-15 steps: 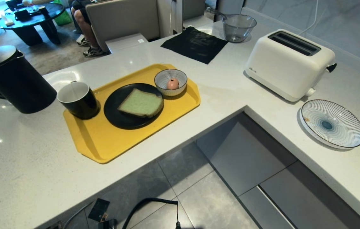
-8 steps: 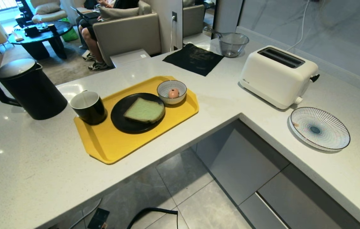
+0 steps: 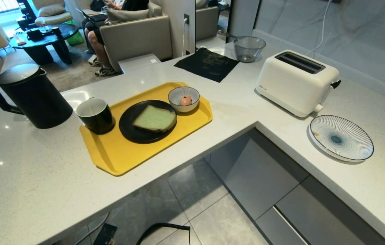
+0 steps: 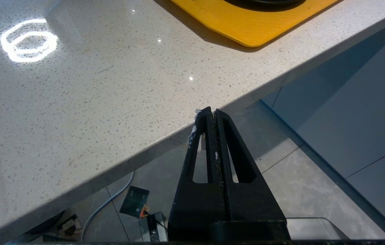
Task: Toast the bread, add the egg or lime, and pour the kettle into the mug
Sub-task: Pick up the kettle
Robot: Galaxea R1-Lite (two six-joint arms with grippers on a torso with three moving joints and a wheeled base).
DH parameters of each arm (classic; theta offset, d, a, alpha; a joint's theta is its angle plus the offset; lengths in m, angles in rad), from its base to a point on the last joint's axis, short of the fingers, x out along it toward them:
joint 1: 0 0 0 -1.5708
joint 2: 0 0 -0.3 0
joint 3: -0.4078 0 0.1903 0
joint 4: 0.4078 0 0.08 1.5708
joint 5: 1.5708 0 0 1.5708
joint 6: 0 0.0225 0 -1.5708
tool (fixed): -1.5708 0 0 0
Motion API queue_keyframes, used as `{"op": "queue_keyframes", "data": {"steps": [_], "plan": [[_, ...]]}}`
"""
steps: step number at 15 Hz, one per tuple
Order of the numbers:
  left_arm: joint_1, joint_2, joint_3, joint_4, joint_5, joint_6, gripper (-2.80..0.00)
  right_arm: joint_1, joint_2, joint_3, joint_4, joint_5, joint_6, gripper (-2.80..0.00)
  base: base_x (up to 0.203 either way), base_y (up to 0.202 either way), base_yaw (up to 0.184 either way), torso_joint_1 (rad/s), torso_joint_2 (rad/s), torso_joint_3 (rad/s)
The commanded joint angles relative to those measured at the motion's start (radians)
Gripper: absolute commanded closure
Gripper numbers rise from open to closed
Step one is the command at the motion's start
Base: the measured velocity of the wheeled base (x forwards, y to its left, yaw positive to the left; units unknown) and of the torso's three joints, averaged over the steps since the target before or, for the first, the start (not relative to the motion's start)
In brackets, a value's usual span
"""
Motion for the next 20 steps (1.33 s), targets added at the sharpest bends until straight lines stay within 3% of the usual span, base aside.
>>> {"op": "queue_keyframes", "data": {"steps": [1,20], "plan": [[0.0,0.0,0.014,0.0,0.0,0.002,0.0,0.0,0.001,0.0,0.0,0.0,-0.001,0.0,0.0,0.0,0.0,0.0,0.0,0.0],[0.0,0.0,0.014,0.0,0.001,-0.006,0.0,-0.001,0.001,0.0,0.0,0.002,0.007,0.0,0.0,0.0,0.0,0.0,0.0,0.0]]}}
